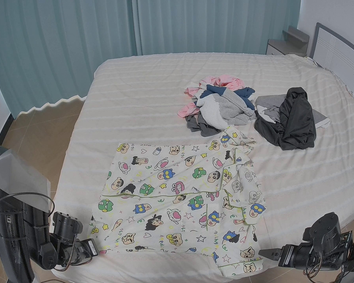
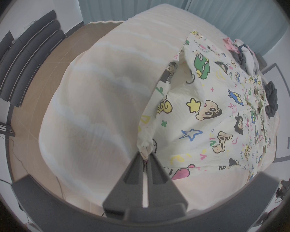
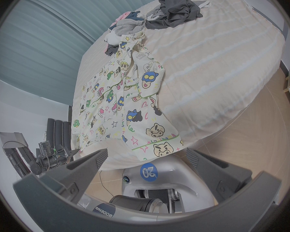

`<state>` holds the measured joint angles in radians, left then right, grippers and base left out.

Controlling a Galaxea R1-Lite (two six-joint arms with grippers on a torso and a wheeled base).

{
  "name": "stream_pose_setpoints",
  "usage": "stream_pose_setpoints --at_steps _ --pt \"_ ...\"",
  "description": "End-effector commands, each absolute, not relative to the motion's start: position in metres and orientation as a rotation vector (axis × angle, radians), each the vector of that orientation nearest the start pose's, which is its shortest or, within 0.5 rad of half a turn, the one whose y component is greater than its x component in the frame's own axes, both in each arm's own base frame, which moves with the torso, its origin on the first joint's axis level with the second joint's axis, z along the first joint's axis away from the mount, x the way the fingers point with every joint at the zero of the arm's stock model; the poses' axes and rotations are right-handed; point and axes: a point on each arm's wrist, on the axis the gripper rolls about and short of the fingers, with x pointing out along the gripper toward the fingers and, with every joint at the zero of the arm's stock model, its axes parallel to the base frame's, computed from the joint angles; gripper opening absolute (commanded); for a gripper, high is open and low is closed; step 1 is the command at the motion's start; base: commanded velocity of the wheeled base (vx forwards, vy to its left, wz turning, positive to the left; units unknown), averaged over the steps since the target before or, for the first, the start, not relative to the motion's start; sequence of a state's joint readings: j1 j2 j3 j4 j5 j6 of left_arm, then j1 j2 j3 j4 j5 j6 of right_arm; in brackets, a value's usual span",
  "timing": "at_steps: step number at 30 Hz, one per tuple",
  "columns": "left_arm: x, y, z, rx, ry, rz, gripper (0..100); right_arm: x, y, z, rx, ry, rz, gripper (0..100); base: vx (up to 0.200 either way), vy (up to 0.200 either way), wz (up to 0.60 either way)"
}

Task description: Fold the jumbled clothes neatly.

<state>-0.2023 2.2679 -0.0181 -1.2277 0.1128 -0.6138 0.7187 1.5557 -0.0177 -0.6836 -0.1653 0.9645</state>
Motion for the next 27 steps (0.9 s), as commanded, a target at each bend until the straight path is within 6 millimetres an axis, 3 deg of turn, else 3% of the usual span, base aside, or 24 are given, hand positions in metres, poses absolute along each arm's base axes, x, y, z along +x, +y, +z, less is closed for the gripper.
stream_pose_setpoints --at_steps 1,18,27 --pt "0.182 -0.035 -0.029 -0.407 1.016 0.23 0 0.107 0.089 0.048 0.514 0.952 0.09 100 0.0 0.0 0.0" --pt "0.176 -0.036 -0.025 -0.467 1.076 0.183 0 0.111 0.091 0.036 0.401 1.012 0.081 100 0.0 0.0 0.0" --pt "0.177 -0.036 -0.021 -0.509 1.056 0.182 0 0.138 0.095 0.014 0.295 1.098 0.068 100 0.0 0.0 0.0"
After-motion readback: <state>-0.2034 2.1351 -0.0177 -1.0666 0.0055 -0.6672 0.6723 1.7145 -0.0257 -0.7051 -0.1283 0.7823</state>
